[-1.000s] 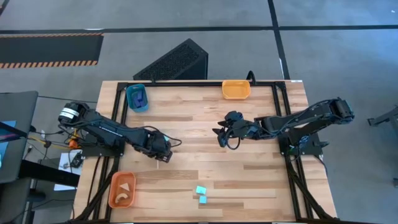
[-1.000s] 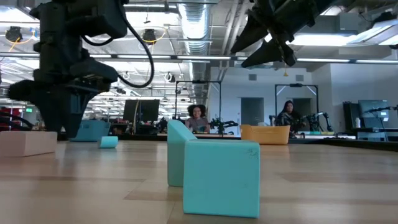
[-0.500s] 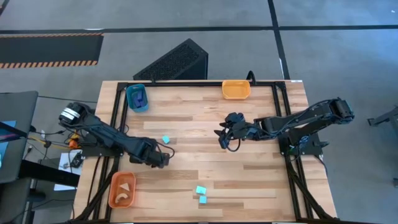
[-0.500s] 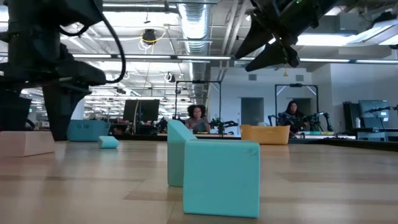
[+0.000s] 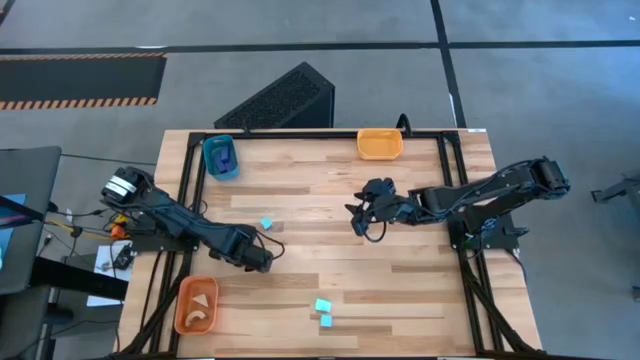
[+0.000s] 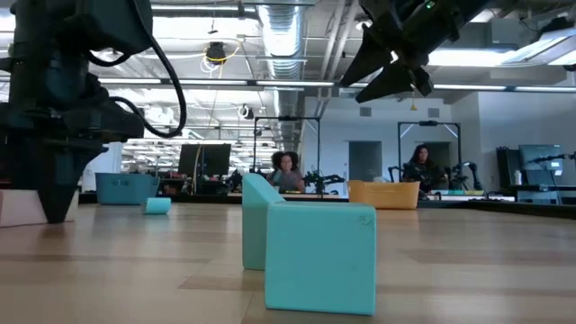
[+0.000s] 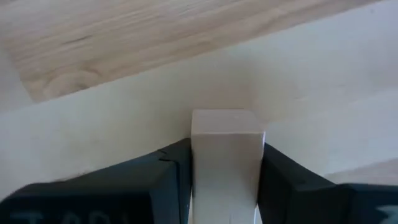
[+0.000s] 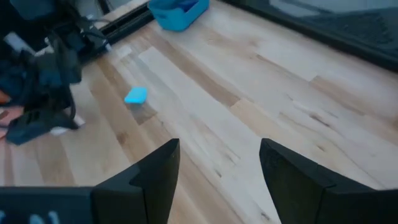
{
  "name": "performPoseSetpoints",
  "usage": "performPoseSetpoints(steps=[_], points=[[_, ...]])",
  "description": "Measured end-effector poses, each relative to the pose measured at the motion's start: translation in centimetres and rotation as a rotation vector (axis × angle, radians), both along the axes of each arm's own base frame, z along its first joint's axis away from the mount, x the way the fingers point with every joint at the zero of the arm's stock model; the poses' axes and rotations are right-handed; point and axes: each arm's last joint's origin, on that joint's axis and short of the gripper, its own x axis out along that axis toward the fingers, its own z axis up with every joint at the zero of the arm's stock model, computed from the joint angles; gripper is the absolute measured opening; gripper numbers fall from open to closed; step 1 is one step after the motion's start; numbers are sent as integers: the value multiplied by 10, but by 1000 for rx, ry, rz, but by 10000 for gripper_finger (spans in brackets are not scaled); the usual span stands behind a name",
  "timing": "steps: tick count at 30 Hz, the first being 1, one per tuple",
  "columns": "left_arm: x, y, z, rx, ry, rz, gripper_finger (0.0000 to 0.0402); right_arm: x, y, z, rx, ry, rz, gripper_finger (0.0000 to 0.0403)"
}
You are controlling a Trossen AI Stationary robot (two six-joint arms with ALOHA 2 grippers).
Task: Sort & place blocks by color
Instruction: Put the brown block into the orange bin
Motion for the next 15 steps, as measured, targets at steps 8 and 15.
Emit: performPoseSetpoints(steps=[8, 15], points=[[-14, -25, 77, -66, -88, -251, 97, -3, 10, 4, -14, -25, -12, 191], [-58, -76, 85, -166, 53, -223, 110, -5, 11, 2, -15, 4, -3, 136]])
